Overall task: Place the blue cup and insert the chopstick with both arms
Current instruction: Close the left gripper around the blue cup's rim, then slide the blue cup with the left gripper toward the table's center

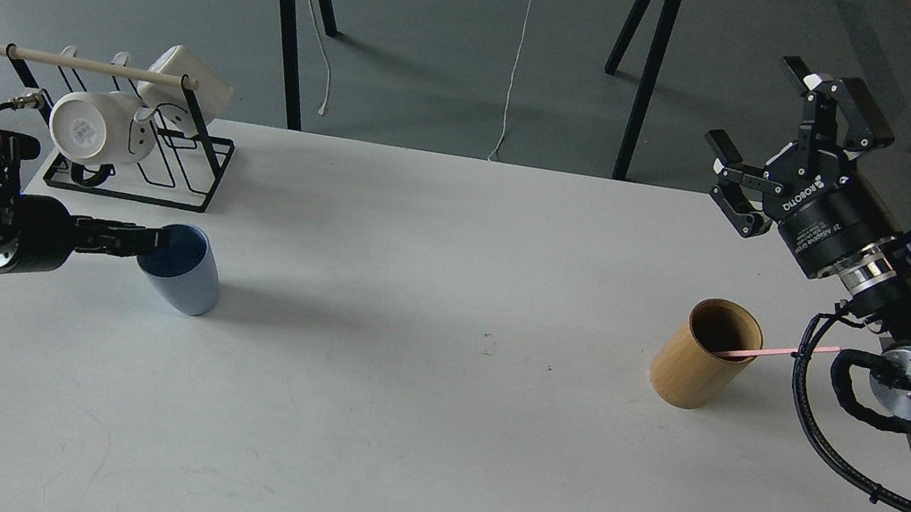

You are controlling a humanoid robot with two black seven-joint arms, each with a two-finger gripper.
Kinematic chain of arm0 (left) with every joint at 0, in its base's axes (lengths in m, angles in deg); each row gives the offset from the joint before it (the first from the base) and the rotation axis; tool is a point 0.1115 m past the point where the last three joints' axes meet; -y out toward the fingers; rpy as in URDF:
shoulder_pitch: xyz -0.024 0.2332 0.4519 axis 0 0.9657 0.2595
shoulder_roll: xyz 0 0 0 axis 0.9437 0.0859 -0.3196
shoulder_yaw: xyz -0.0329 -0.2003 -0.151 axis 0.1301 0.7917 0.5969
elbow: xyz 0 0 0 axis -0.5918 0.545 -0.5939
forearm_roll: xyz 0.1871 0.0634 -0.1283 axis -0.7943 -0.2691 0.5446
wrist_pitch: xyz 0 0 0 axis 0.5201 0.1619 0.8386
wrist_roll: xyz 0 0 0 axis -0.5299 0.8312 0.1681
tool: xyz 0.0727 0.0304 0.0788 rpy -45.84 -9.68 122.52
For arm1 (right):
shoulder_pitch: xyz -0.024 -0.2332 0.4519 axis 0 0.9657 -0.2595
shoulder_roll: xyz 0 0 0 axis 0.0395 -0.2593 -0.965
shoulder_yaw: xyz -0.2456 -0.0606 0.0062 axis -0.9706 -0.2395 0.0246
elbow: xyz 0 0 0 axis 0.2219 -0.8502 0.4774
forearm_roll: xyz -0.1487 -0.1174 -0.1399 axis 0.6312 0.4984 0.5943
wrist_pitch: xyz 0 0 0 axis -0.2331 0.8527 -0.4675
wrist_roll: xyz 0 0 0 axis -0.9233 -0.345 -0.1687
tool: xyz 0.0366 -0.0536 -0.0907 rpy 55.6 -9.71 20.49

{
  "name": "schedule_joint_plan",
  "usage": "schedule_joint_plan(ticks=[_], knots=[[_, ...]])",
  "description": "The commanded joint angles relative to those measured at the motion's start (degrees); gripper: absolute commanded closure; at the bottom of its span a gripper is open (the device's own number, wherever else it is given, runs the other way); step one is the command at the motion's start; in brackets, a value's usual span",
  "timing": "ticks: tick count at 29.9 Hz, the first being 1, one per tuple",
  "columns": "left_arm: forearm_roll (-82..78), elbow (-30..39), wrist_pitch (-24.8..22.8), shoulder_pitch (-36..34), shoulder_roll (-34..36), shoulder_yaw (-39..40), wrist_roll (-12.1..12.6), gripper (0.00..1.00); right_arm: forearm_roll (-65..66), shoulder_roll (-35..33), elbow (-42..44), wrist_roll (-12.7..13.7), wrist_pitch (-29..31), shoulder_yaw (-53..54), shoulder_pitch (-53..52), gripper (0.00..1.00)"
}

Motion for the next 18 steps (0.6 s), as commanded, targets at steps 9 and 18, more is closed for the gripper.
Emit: schedule_joint_plan(ticks=[9, 18], knots=[[0.1, 0.4, 0.9, 0.0, 0.3, 0.1, 0.0, 0.83, 0.0, -0.1, 0.0, 0.0, 0.0, 0.1, 0.2, 0.01], [0.4, 1.0, 0.9, 0.4, 0.8, 0.5, 0.0, 0.94, 0.0, -0.1, 0.2, 0.0, -0.1, 0.1, 0.6, 0.01]])
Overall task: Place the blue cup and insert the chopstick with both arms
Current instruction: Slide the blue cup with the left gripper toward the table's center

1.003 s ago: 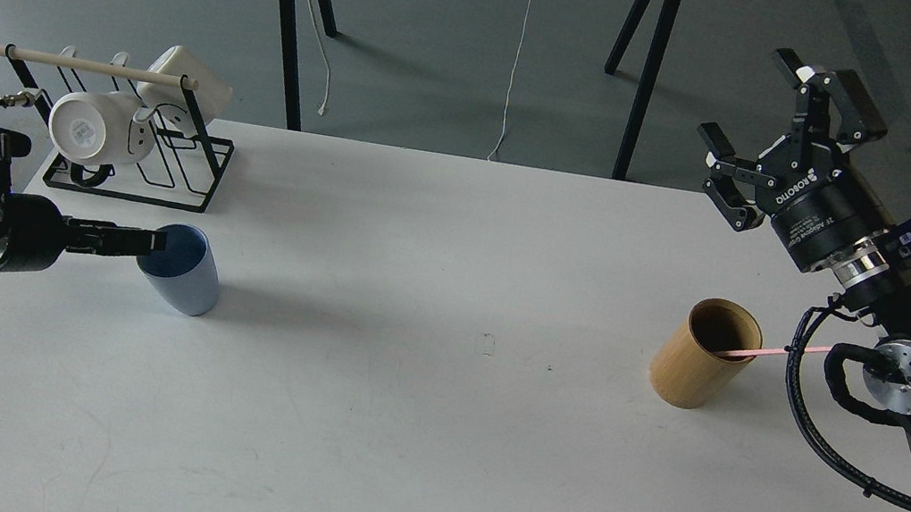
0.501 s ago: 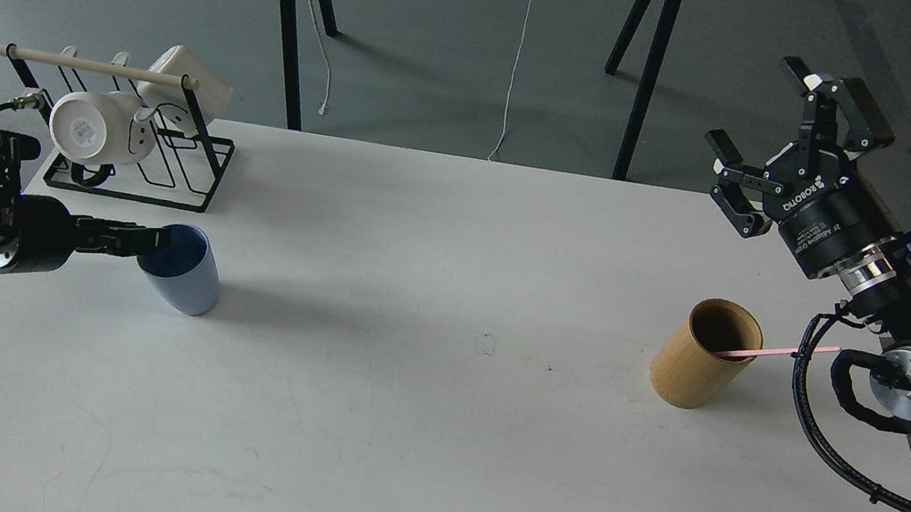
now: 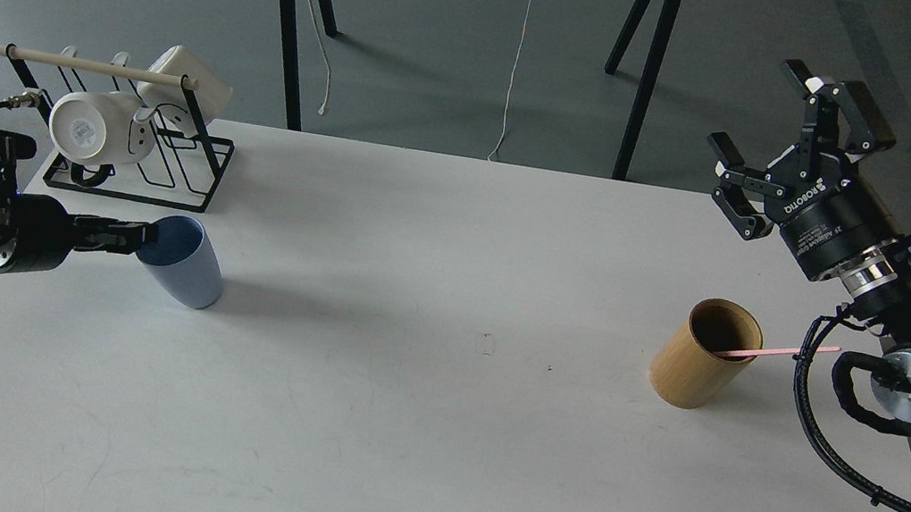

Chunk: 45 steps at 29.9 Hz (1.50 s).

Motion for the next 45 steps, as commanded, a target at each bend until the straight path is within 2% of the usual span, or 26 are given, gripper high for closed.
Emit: schedule_joint_plan(ticks=[1, 11, 14, 18, 21, 25, 29, 32, 35, 45], knots=[[0.2, 0.1, 0.0, 0.1, 0.1, 0.2, 0.0, 0.95, 0.0, 0.0, 0.2, 0.0, 0.0, 0.0, 0.2, 0.01], [0.8, 2.3, 0.0, -0.2, 0.9, 0.6, 0.0, 0.99, -0.1, 0.0, 0.6, 0.0, 0.0, 0.1, 1.2, 0.01], [0.7, 7.2, -0.3, -1.3, 4.3, 3.3, 0.0, 0.99, 0.0, -0.1, 1.1, 0.0, 0.0, 1.5, 1.2, 0.01], [0.7, 13.6, -2.8, -8.5, 4.5, 4.1, 0.0, 0.99, 0.0, 0.0, 4.6, 0.0, 0.3, 5.7, 1.1, 0.01], [1.1, 13.2, -5.5, -12.1, -0.2, 3.9, 0.0, 0.99, 0.0, -0.4, 6.9, 0.0, 0.6, 9.1, 1.0, 0.01], [1.1, 8.4, -9.0, -16.8, -11.4, 0.8, 0.0, 0.99, 0.0, -2.5, 8.4, 0.0, 0.9, 11.2, 0.9, 0.01], [1.1, -3.5, -9.9, -21.8, -28.0, -8.8, 0.0, 0.99, -0.1, -3.0, 8.6, 0.0, 0.8, 11.2, 0.9, 0.01], [1.0, -11.0, -9.7, -22.0, -35.0, -14.2, 0.0, 0.98, -0.1, -3.6, 8.6, 0.0, 0.7, 11.3, 1.1, 0.01], [0.8, -12.5, -9.3, -21.8, -37.6, -15.7, 0.0, 0.98, -0.1, -3.6, 9.0, 0.0, 0.7, 11.3, 1.2, 0.01], [0.4, -11.8, -8.3, -20.6, -38.9, -16.0, 0.0, 0.98, -0.1, -2.8, 9.6, 0.0, 0.7, 10.8, 1.3, 0.01]])
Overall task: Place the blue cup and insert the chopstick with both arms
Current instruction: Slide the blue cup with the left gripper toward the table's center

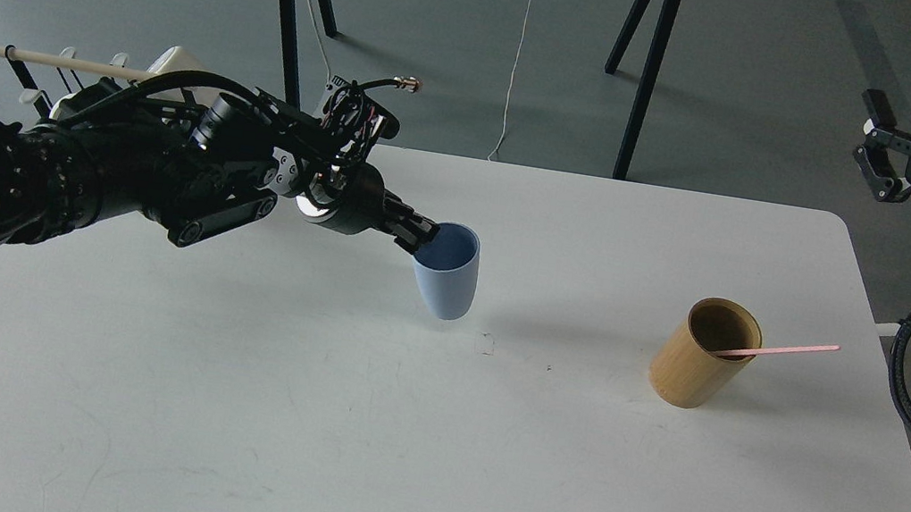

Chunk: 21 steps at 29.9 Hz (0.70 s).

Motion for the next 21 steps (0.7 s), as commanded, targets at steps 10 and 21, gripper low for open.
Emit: schedule_joint_plan(ticks=[10, 21], knots=[[0.4, 1.4, 4.0, 0.7, -3.9, 0.4, 0.0, 0.98, 0.0, 0.2, 1.6, 0.0, 0.3, -0.5, 0.3, 0.01], [0.0, 1.0, 5.0, 2.2, -3.7, 0.1, 0.0, 0.94, 0.0, 0.2, 1.7, 0.0, 0.3, -0.6, 0.2, 0.01]])
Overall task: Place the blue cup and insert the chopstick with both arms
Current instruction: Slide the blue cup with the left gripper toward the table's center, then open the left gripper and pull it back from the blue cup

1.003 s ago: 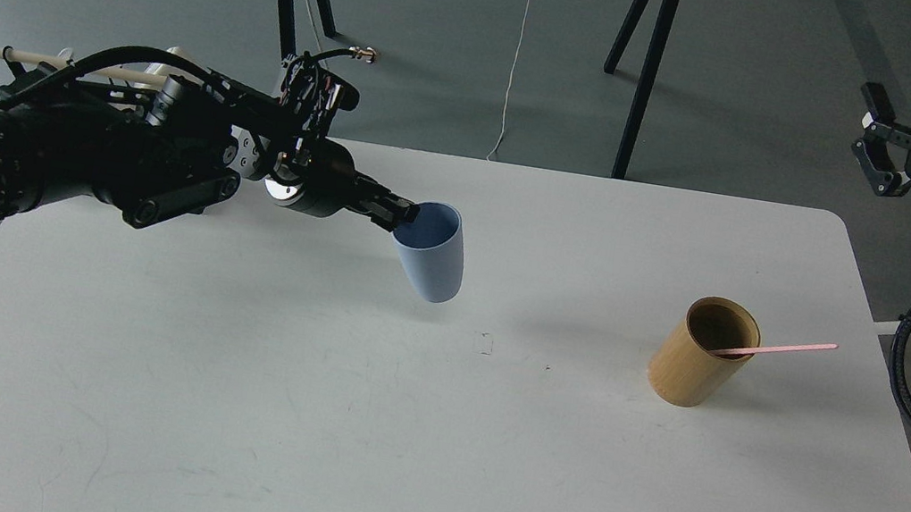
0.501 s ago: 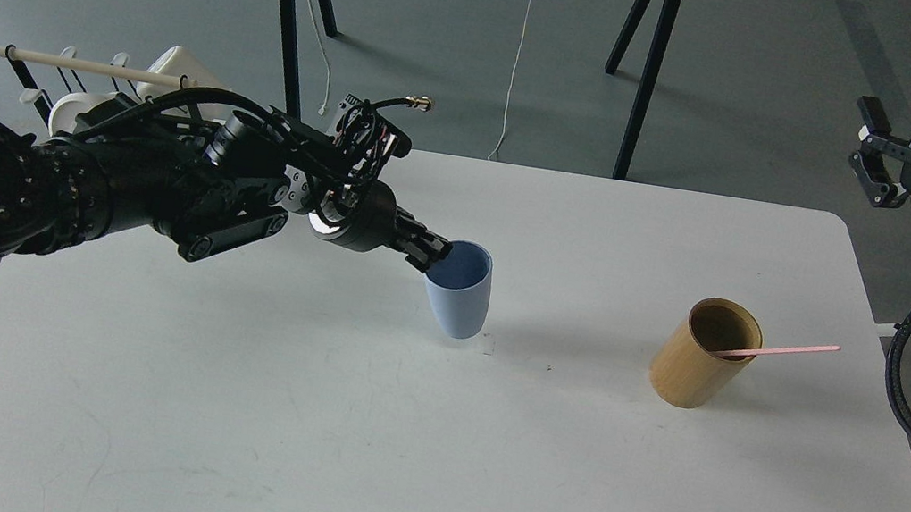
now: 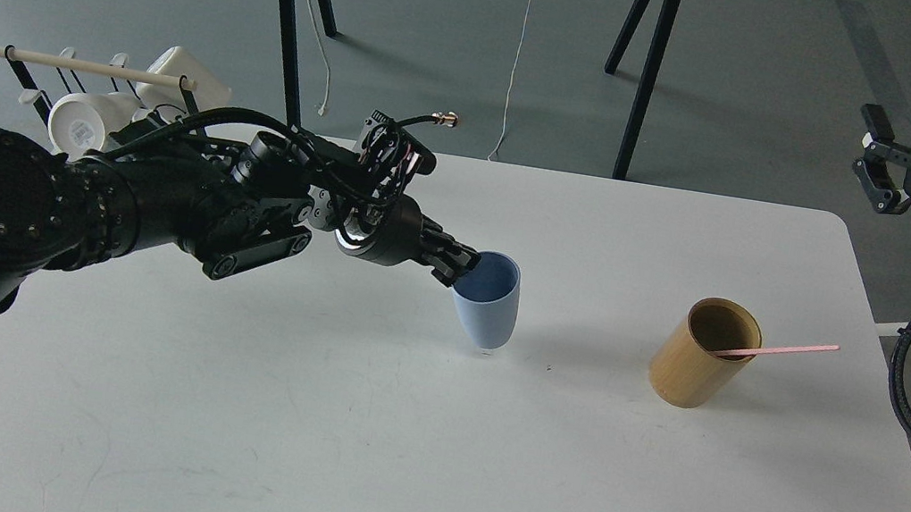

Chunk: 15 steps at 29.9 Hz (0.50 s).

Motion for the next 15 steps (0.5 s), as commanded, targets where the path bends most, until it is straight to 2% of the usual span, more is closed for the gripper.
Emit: schedule_joint_plan(ticks=[1, 5, 11, 15], knots=[[-0.1, 0.2, 0.1, 0.6, 0.2, -0.1, 0.0, 0.93, 0.0, 0.0, 0.0, 0.0, 0.0, 0.0, -0.1, 0.01], [-0.2, 0.5, 0.1, 0.7, 0.6, 0.1, 0.0, 0.87, 0.0, 0.1, -0.1, 0.0, 0.0, -0.1, -0.1, 0.01], [0.1, 1.0, -0.2, 0.4, 2.3, 0.7, 0.0, 0.71, 0.0, 0.1, -0.1, 0.0, 0.0, -0.1, -0.1, 0.01], [0.6, 2.9, -0.9, 0.2, 3.8, 2.7, 0.0, 0.46, 0.0, 0.1, -0.1, 0.0, 0.0, -0.1, -0.1, 0.01]])
